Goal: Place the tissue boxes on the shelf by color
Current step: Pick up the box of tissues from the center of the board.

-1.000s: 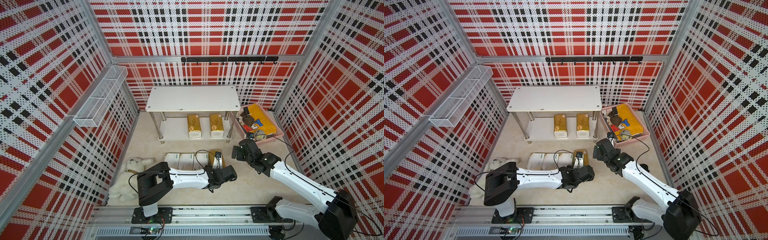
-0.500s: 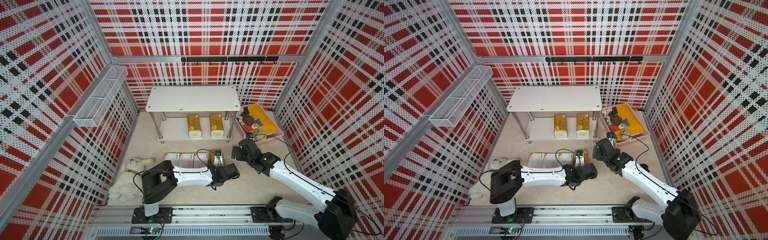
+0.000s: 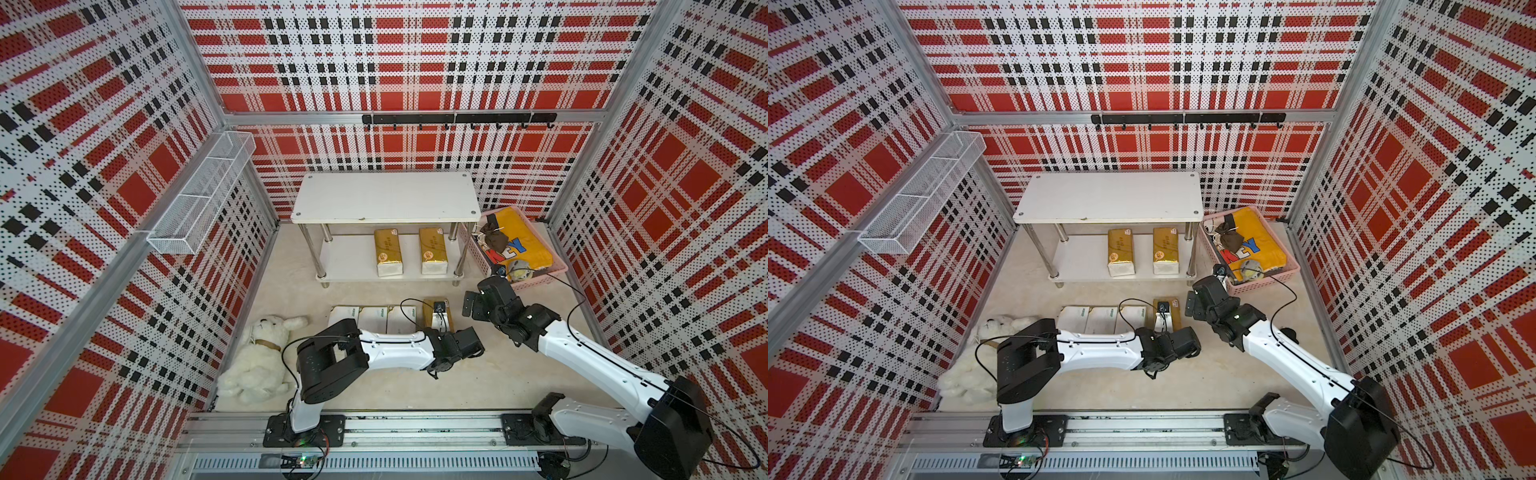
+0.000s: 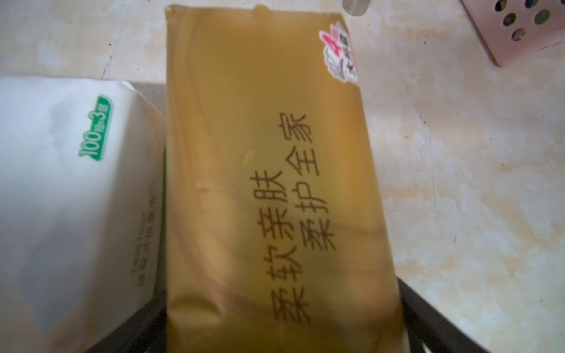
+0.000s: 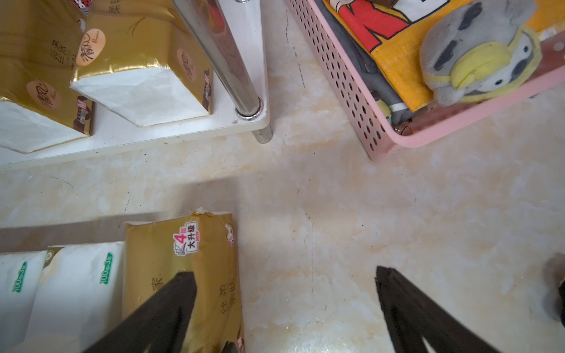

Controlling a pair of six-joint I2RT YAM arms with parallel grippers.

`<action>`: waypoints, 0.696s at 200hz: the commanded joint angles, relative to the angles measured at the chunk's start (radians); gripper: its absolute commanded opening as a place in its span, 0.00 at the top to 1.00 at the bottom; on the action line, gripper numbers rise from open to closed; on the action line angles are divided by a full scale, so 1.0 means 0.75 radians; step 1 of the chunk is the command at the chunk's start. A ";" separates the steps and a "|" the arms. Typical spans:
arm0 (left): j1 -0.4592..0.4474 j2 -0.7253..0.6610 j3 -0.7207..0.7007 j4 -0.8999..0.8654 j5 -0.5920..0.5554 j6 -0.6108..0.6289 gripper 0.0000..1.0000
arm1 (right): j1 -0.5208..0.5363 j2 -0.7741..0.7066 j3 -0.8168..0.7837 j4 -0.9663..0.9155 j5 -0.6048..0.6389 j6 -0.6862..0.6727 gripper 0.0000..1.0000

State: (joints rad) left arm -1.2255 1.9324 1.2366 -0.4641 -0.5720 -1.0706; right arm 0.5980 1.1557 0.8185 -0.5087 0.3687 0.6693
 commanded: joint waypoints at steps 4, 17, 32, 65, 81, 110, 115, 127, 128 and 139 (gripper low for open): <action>-0.008 0.047 -0.033 -0.044 0.037 0.028 0.02 | -0.015 0.006 0.022 0.026 -0.018 -0.013 0.00; -0.011 0.043 -0.045 -0.026 0.041 0.042 0.03 | -0.014 0.017 0.028 0.026 -0.023 -0.015 0.00; -0.013 0.045 -0.047 -0.017 0.047 0.064 0.05 | -0.016 0.029 0.028 0.028 -0.035 -0.015 0.00; -0.016 0.029 -0.061 -0.009 0.031 0.070 0.11 | -0.016 0.034 0.029 0.021 -0.035 -0.015 0.00; -0.018 0.006 -0.060 -0.004 -0.001 0.069 0.13 | -0.015 0.034 0.029 0.019 -0.034 -0.015 0.00; -0.021 -0.018 -0.061 0.003 -0.045 0.072 0.18 | -0.016 0.040 0.023 0.018 -0.034 -0.007 0.00; -0.023 -0.019 -0.063 0.006 -0.047 0.072 0.20 | -0.016 0.038 0.022 0.019 -0.038 -0.007 0.00; -0.028 -0.025 -0.068 0.013 -0.055 0.071 0.22 | -0.016 0.039 0.021 0.020 -0.040 -0.007 0.00; -0.028 -0.027 -0.067 0.013 -0.056 0.070 0.22 | -0.016 0.039 0.020 0.020 -0.041 -0.006 0.00; -0.036 -0.037 -0.070 0.015 -0.073 0.067 0.23 | -0.016 0.041 0.017 0.020 -0.036 -0.007 0.00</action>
State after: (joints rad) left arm -1.2388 1.9442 1.1980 -0.4583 -0.5785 -1.0248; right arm 0.5922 1.1793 0.8196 -0.5026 0.3397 0.6697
